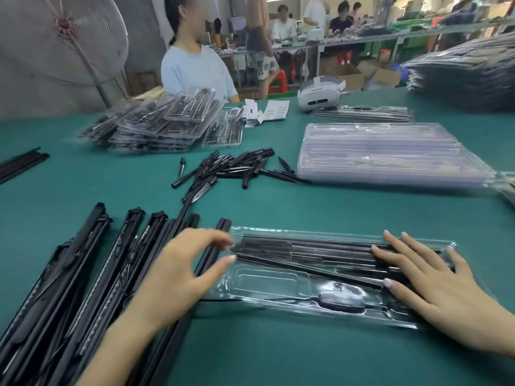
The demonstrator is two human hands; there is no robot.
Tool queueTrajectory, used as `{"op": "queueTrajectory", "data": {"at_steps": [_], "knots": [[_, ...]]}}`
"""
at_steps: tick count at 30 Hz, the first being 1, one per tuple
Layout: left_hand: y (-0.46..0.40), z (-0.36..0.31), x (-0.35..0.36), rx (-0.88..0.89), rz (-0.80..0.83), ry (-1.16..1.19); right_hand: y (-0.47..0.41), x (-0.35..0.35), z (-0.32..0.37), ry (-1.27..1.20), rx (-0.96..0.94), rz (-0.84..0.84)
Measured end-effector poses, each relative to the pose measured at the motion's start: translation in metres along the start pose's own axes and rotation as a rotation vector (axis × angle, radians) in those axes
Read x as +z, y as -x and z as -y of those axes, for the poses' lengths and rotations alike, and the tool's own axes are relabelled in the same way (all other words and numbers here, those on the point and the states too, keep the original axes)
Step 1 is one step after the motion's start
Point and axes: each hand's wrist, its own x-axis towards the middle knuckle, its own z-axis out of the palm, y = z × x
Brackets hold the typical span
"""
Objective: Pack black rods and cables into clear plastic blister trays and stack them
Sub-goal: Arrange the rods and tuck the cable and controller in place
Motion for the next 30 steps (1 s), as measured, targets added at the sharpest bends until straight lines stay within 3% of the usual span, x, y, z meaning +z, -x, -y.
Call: {"op": "queueTrajectory", "data": {"at_steps": [4, 8, 18, 26, 30], "knots": [[0.036, 0.03, -0.027, -0.143, 0.123, -0.138, -0.001, 0.002, 0.0, 0.012, 0.011, -0.013], [0.046, 0.043, -0.02, -0.113, 0.203, -0.211, -0.001, 0.003, -0.001, -0.008, 0.017, -0.022], [0.02, 0.05, -0.008, -0.075, 0.242, -0.413, 0.0, 0.001, 0.001, -0.034, 0.013, -0.029], [-0.002, 0.047, 0.011, -0.172, 0.12, -0.484, 0.002, -0.003, 0.004, -0.077, -0.005, -0.029], [-0.009, 0.045, 0.016, -0.21, 0.155, -0.484, 0.002, -0.004, 0.003, -0.089, -0.01, -0.031]]}}
